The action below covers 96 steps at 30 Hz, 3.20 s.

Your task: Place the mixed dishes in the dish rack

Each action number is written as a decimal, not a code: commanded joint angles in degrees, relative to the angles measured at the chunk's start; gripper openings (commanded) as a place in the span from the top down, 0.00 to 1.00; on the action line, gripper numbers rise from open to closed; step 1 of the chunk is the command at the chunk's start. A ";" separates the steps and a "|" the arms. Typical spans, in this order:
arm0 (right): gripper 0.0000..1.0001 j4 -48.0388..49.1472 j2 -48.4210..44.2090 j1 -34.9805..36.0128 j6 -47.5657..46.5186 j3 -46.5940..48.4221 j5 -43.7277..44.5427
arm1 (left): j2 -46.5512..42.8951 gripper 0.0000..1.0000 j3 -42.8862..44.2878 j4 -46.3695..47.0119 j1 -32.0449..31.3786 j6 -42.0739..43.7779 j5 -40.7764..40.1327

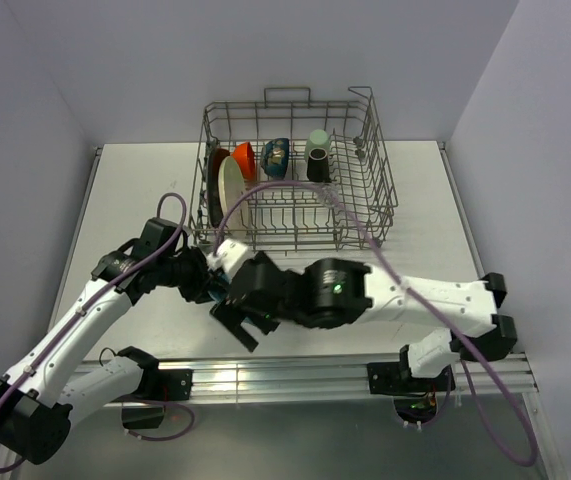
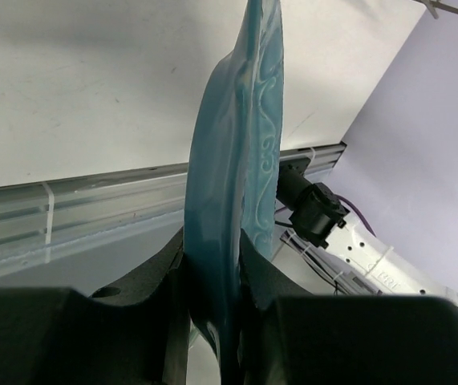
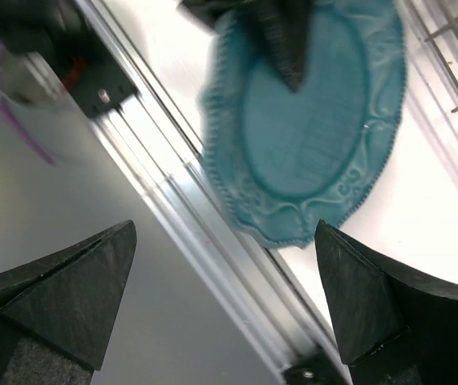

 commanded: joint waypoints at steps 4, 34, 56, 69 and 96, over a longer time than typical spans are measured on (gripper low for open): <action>0.00 -3.33 5.55 7.50 -5.84 3.62 12.02 | -1.21 1.00 3.31 4.58 -0.22 -0.62 7.22; 1.00 -0.15 9.51 9.43 -9.98 2.89 35.15 | -7.27 0.01 8.56 12.84 -0.13 -7.83 7.42; 1.00 10.80 5.64 -34.94 9.61 24.98 2.73 | -19.84 0.01 14.91 8.02 -0.13 -10.90 -18.71; 1.00 18.81 20.75 -41.98 19.90 29.37 -11.00 | -24.58 0.01 15.35 -0.95 -0.04 -10.64 -20.90; 1.00 19.00 24.09 -39.00 14.19 19.87 -0.89 | -24.41 0.01 12.62 -1.56 -0.13 -10.20 -18.53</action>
